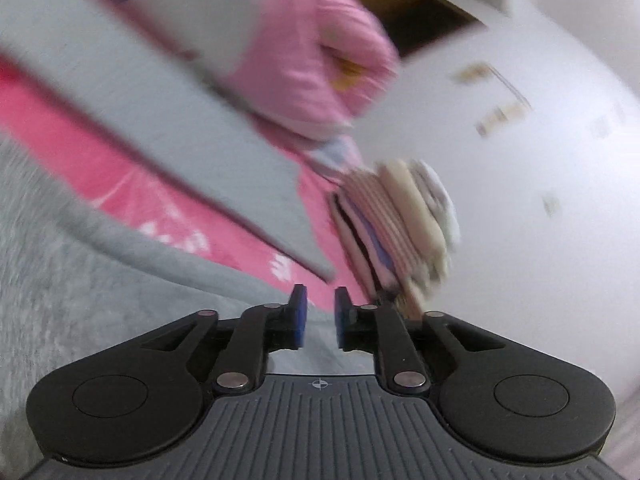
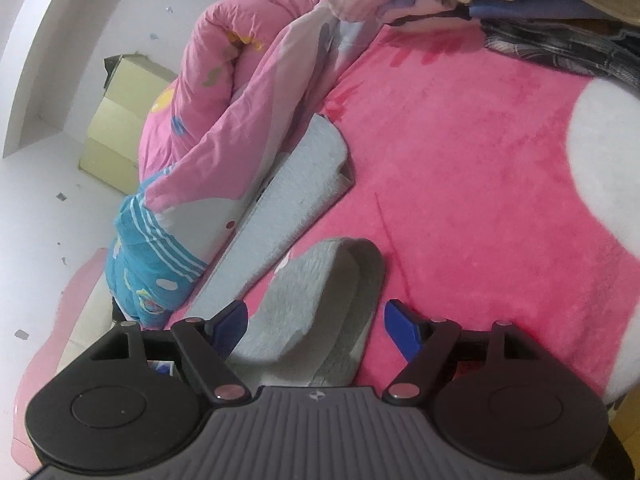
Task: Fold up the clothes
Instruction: 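Grasp the folded sweatpants cuff with the left gripper while the right gripper lifts it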
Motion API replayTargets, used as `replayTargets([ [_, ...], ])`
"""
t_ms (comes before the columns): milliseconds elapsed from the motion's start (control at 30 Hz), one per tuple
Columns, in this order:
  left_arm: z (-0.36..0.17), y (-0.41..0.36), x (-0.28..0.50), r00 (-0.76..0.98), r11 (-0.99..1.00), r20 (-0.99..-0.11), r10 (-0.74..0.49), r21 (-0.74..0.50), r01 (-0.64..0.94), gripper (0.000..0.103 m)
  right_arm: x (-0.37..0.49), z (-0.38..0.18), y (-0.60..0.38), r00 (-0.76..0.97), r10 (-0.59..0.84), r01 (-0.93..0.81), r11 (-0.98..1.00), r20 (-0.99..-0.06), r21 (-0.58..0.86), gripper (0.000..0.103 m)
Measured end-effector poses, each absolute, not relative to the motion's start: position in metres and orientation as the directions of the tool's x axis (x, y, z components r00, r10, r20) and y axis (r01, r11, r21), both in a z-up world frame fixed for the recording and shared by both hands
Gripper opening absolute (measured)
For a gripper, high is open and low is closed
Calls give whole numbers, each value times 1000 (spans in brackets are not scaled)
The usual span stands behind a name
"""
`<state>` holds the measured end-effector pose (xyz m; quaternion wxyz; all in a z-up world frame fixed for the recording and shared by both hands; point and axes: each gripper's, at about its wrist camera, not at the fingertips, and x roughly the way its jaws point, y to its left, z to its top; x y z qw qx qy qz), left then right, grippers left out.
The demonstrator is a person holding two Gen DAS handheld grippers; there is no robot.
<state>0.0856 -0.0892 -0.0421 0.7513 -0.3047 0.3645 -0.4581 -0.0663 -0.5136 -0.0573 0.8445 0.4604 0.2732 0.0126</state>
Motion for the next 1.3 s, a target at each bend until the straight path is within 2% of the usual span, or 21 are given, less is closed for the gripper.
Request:
replayTargets([
  [67, -30, -92, 67, 298, 410, -285, -911, -707, 577, 33, -61, -57, -511, 843, 266, 235, 598, -467, 766, 74],
  [100, -25, -94, 57, 297, 421, -298, -907, -649, 634, 34, -58, -56, -508, 839, 261, 234, 620, -478, 749, 69],
  [233, -17, -113, 15, 311, 457, -392, -866, -365, 811, 38, -46, -50, -493, 814, 290, 200, 674, -503, 711, 16],
  [333, -26, -128, -14, 346, 452, -456, -820, -145, 880, 45, -33, -32, -483, 818, 313, 159, 682, -482, 714, 10],
  [400, -34, -137, -27, 367, 438, -483, -795, -40, 898, 48, -24, -20, -475, 820, 330, 130, 687, -467, 715, 10],
  [467, -42, -142, -31, 381, 441, -493, -782, -7, 898, 48, -7, 0, -459, 820, 366, 71, 699, -441, 712, 10],
  [533, -46, -141, -29, 383, 464, -492, -782, -48, 885, 48, 20, 20, -429, 793, 411, 0, 738, -450, 675, 10],
  [633, -46, -133, -17, 386, 511, -476, -790, -164, 844, 48, 60, 50, -383, 746, 473, -110, 782, -469, 614, 13],
  [700, -45, -133, -13, 406, 530, -467, -785, -167, 832, 49, 84, 64, -354, 709, 493, -163, 810, -504, 563, 20],
  [767, -43, -135, -12, 421, 534, -463, -779, -140, 834, 55, 96, 70, -335, 688, 482, -185, 839, -542, 512, 51],
  [800, -42, -137, -12, 426, 533, -463, -777, -125, 837, 58, 97, 72, -333, 694, 469, -185, 849, -547, 494, 58],
  [833, -41, -140, -12, 430, 534, -464, -775, -117, 837, 67, 96, 73, -332, 699, 456, -185, 859, -551, 478, 67],
  [867, -41, -143, -12, 434, 536, -464, -772, -109, 837, 73, 93, 73, -335, 701, 449, -182, 864, -554, 470, 71],
  [1033, -41, -168, -10, 440, 539, -483, -757, -81, 838, 72, 73, 64, -366, 701, 449, -138, 848, -554, 512, 75],
  [1100, -45, -179, -7, 451, 554, -516, -728, -57, 830, 66, 67, 62, -384, 708, 474, -125, 814, -523, 567, 78],
  [1133, -46, -182, -4, 449, 561, -532, -718, -61, 825, 54, 64, 63, -394, 715, 480, -118, 800, -509, 589, 80],
  [1200, -47, -184, 5, 441, 579, -552, -708, -96, 810, 41, 58, 62, -412, 727, 477, -99, 785, -494, 612, 82],
  [1233, -45, -182, 11, 432, 586, -553, -712, -131, 799, 27, 56, 61, -420, 733, 469, -87, 782, -492, 617, 84],
  [1267, -42, -177, 17, 411, 584, -543, -732, -191, 789, 19, 54, 60, -429, 739, 462, -76, 780, -490, 621, 86],
  [1300, -39, -171, 24, 391, 580, -531, -752, -251, 775, 16, 51, 59, -437, 745, 454, -63, 778, -489, 625, 87],
])
